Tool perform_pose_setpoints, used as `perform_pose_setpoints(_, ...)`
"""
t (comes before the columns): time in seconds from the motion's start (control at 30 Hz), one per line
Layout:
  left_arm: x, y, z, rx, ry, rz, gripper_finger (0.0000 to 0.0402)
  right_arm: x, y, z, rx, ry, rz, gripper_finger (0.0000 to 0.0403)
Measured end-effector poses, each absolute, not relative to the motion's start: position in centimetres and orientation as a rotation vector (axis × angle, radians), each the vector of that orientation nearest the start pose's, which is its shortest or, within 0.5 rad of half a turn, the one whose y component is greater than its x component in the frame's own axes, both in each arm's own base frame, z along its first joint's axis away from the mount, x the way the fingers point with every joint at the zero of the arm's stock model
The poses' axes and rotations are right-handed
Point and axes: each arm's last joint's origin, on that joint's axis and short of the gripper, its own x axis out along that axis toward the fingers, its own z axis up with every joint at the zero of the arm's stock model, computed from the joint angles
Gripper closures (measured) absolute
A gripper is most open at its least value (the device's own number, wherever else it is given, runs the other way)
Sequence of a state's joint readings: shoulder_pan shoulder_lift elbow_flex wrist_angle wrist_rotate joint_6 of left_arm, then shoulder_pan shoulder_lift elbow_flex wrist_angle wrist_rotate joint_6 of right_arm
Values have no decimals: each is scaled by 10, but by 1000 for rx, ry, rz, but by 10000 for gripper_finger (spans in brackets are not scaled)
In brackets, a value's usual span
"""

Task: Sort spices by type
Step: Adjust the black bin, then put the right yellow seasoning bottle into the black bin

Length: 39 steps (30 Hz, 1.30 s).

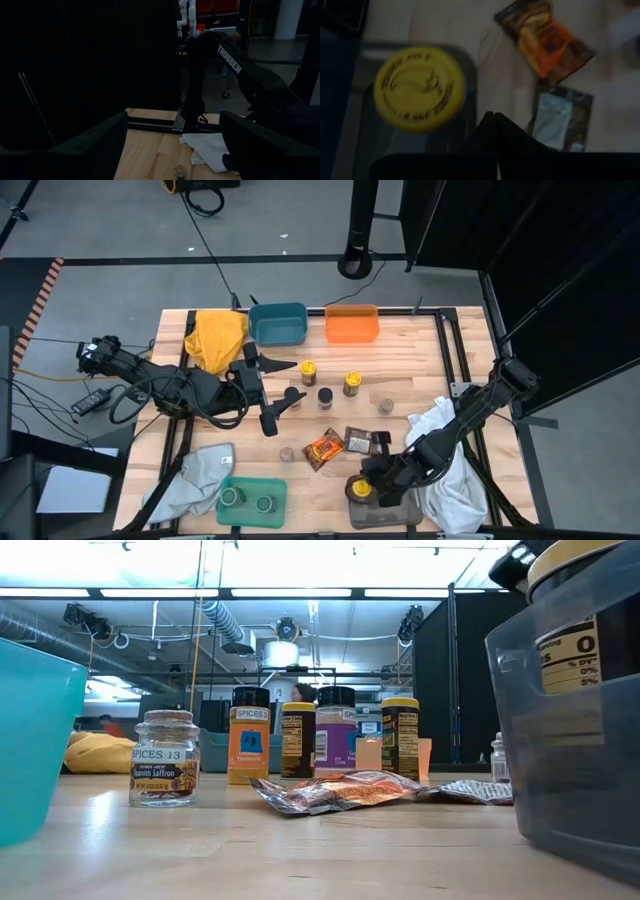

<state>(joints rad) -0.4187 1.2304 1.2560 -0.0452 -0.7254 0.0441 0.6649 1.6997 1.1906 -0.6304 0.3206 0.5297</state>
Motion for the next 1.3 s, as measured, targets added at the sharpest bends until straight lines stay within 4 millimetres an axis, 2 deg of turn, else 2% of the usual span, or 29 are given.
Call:
perform_pose_setpoints(0.2,249,-90,418,49,15,307,80,281,193,236,-98,991,-76,397)
perform_pose_setpoints(0.33,242,-87,423,-1,-7,307,80,292,177,258,-131,957,-201,382)
perform_pose_setpoints(0.43,232,-82,428,-35,-10,306,80,305,155,275,-124,944,-298,363)
perform_pose_setpoints(0.6,209,-72,436,-81,-12,330,80,313,100,291,-225,1108,-402,299)
perform_pose_setpoints(0.67,202,-68,438,-88,-9,332,80,314,77,291,-247,1195,-380,261)
perform_pose_setpoints(0.77,195,-65,439,-94,3,333,80,320,48,290,-235,1287,-256,196)
perform_pose_setpoints(0.87,193,-64,437,-78,28,334,80,326,26,288,-246,1320,-132,137)
perform_pose_setpoints(0.97,193,-64,433,-54,64,336,80,327,9,287,-310,1336,-86,94)
perform_pose_setpoints(1.1,194,-64,431,-39,81,369,80,329,-13,287,-297,1331,-47,75)
perform_pose_setpoints(1.3,193,-62,431,-19,79,453,80,332,-36,269,-244,1282,55,90)
